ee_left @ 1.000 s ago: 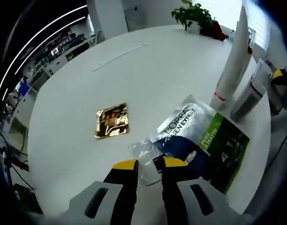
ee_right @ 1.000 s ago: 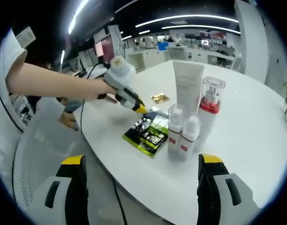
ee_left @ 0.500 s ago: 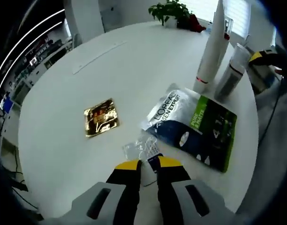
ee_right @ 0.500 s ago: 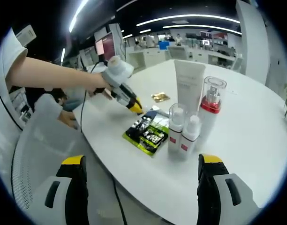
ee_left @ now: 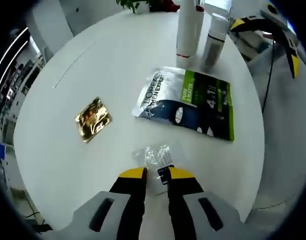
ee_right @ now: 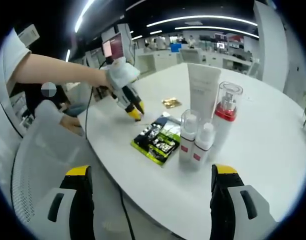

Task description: Arrange the skincare products in the storage area until every visible bottle or jar stands upright without overlapping.

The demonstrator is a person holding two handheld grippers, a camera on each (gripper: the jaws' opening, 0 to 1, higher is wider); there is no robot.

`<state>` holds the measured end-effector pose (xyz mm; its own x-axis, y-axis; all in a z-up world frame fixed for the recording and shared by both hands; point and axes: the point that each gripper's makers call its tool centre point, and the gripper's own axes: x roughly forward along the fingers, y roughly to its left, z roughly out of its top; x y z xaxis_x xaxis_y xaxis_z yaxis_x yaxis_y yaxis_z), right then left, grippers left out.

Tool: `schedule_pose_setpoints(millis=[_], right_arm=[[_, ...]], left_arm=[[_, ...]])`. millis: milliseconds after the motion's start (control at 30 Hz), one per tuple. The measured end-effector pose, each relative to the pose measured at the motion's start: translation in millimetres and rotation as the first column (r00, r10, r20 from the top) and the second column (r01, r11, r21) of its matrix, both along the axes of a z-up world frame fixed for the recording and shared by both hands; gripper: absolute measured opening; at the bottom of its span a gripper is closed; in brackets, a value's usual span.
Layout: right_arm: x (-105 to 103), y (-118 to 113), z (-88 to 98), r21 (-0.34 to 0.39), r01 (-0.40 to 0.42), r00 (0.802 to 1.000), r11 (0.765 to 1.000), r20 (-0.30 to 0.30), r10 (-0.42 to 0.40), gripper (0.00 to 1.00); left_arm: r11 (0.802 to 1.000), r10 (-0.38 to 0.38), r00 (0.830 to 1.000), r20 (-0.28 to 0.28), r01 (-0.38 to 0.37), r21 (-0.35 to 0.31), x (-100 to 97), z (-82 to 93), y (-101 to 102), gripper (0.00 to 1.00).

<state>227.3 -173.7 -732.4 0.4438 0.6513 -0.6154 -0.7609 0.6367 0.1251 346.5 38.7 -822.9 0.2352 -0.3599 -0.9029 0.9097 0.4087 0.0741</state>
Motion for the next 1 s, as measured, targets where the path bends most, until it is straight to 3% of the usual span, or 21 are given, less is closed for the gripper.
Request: schedule_pose_setpoints(millis=[133,167,200,300,333,400,567,800,1000], right_arm=[[0.1,0.1,-0.1,0.000,0.000,1.000,1.000,0.000,0.000,0.98],[0.2,0.2,-0.2,0.000,0.000,1.000,1.000,0.000,0.000,0.98],[0.2,0.6,-0.1,0.001,0.000,1.000,1.000,0.000,0.000,0.98],[-0.3,0.7,-0.5,-0.002,-0.003,1.000,1.000,-0.001,0.003,0.98],[-0.4,0.9,-0.6,-0.003,-0.004,1.000,1.000,-0.001,0.004,0.98],[-0.7,1.5,-0.8,-0.005,-0.007,1.000,1.000,-0.001,0.007,0.98],[-1.1,1.0,-1.4,-0.009,-0.009,1.000,1.000,-0.003,0.009,0.98],[-1.9,1.3,-2.8,-0.018,-0.016,1.000,1.000,-0.005,0.016,0.98],[-3.1,3.0,-2.8,-0.020,-0.027,1.000,0.999,-0.002,0.027,0.98]], left_arm=[[0.999,0.020,1.000,0.013,-0.020,-0.026,-7.6,11.5,-6.7,0.17],[0.999,0.044,0.999,0.011,-0.044,-0.031,-3.7,6.7,-6.6,0.20],[0.993,0.112,0.994,0.013,-0.111,-0.050,-0.5,5.3,-6.8,0.24],[0.973,0.214,0.977,0.000,-0.214,-0.086,1.4,4.0,-7.5,0.42],[0.968,0.237,0.971,-0.027,-0.239,-0.082,-4.1,0.9,-8.1,0.46],[0.968,0.240,0.970,-0.023,-0.242,-0.073,-2.4,-3.8,-7.3,0.52],[0.956,0.290,0.956,-0.047,-0.292,-0.035,-9.3,-8.6,-1.9,0.53],[0.965,0.256,0.966,-0.022,-0.257,-0.055,-5.2,-7.5,-3.8,0.42],[0.966,0.259,0.966,0.006,-0.259,-0.028,-6.6,-7.0,-2.9,0.41]])
